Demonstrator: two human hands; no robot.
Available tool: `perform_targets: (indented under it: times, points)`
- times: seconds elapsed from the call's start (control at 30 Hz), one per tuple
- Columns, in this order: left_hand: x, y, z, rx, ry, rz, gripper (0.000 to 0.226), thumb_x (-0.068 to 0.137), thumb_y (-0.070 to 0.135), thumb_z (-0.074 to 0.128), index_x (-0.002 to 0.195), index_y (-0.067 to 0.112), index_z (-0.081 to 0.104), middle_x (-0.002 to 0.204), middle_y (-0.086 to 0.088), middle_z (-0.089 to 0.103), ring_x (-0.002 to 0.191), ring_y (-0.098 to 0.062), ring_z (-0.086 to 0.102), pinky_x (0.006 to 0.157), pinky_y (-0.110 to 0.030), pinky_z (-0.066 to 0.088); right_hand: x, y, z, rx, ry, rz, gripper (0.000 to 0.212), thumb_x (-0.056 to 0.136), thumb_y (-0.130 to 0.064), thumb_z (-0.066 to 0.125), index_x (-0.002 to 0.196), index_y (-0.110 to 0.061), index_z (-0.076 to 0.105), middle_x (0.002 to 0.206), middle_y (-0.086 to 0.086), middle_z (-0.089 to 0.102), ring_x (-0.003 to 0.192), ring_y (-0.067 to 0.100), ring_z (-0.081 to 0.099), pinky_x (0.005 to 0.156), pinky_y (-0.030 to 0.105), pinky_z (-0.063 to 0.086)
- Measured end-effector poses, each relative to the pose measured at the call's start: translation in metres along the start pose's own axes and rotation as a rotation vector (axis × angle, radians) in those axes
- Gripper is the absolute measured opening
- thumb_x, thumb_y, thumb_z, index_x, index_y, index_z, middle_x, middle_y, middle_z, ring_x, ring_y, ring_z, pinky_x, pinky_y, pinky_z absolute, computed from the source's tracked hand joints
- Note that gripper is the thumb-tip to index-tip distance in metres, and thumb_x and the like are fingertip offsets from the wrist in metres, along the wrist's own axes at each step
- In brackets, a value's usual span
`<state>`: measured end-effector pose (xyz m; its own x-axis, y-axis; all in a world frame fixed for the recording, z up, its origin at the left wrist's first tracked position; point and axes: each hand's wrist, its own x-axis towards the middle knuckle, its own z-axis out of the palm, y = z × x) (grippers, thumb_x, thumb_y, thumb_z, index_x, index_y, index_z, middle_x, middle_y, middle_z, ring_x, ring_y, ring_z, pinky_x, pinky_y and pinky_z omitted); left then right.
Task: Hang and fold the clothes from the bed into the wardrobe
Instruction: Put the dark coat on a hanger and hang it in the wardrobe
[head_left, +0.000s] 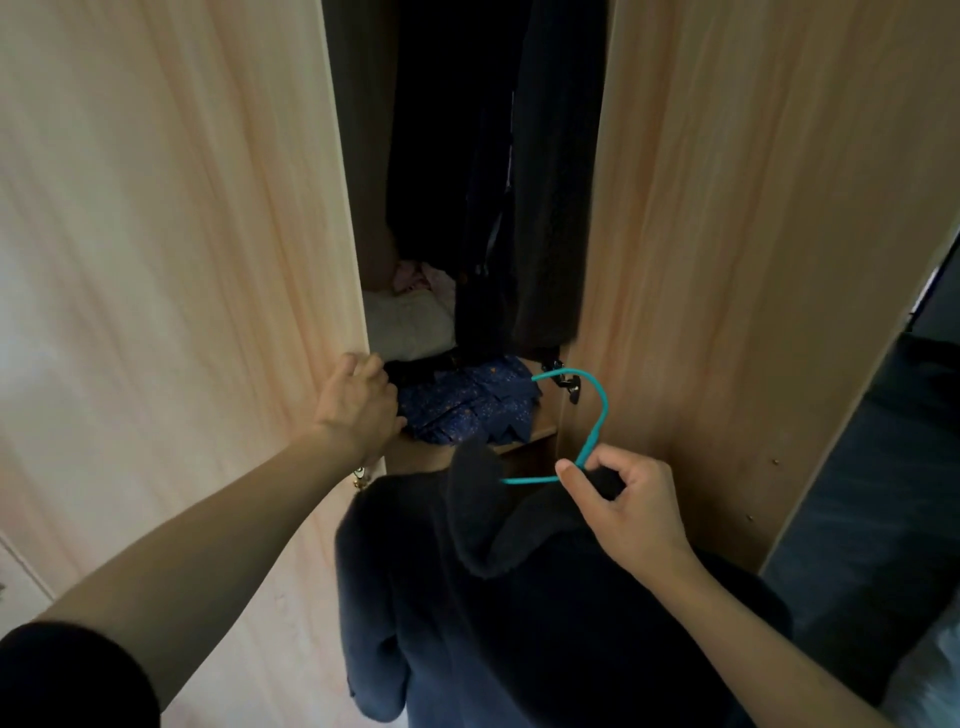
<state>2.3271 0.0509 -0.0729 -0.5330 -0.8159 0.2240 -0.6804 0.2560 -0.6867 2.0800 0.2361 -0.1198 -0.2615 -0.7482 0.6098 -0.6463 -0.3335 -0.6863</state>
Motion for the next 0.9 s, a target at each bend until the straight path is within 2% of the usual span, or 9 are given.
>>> perform_targets:
  times: [0.13,0.27,0.53,0.7,0.9]
  points:
    - [-0.027,0.01,-0.019,-0.005,0.002,0.011,0.04,0.101,0.045,0.034,0.124,0.022,0.058,0.124,0.003,0.056,0.13,-0.025,0.033,0.103,-0.042,0.029,-0.015,-0.001,-0.017,0.05,0.006,-0.009,0.028,0.084,-0.053,0.063,0.069,-0.03,0.061,0.057,-0.008,0.06,0.051,0.012,0.059,0.046,0.026,0.047]
    - [-0.059,0.023,-0.046,-0.008,-0.034,-0.013,0.033,0.097,0.03,0.04,0.124,0.019,0.057,0.128,0.0,0.054,0.135,-0.025,0.03,0.102,-0.038,0.031,-0.029,0.001,-0.041,0.081,-0.015,-0.023,0.028,0.084,-0.054,0.063,0.067,-0.032,0.06,0.057,-0.008,0.059,0.049,0.012,0.056,0.046,0.027,0.046]
    - [-0.129,0.051,-0.097,-0.001,-0.188,-0.108,0.051,0.092,0.03,0.052,0.139,0.012,0.044,0.152,-0.009,0.035,0.15,-0.023,0.011,0.103,-0.036,0.034,-0.062,0.008,-0.085,0.209,-0.069,-0.076,0.031,0.085,-0.052,0.065,0.062,-0.034,0.056,0.055,-0.009,0.057,0.046,0.009,0.053,0.045,0.017,0.041]
    - [-0.178,0.061,-0.121,0.016,-0.252,-0.15,0.051,0.094,0.028,0.048,0.141,0.011,0.043,0.154,-0.008,0.031,0.15,-0.023,0.011,0.101,-0.036,0.037,-0.086,0.006,-0.111,0.297,-0.108,-0.149,0.03,0.087,-0.045,0.066,0.061,-0.042,0.053,0.056,-0.012,0.055,0.049,0.007,0.054,0.048,0.008,0.036]
    - [-0.243,0.059,-0.141,0.013,-0.309,-0.206,0.054,0.094,0.026,0.045,0.146,0.014,0.037,0.159,-0.006,0.025,0.152,-0.021,0.009,0.106,-0.038,0.034,-0.106,-0.012,-0.115,0.343,-0.183,-0.181,0.029,0.087,-0.044,0.067,0.061,-0.039,0.055,0.059,-0.011,0.058,0.054,0.01,0.059,0.05,0.012,0.041]
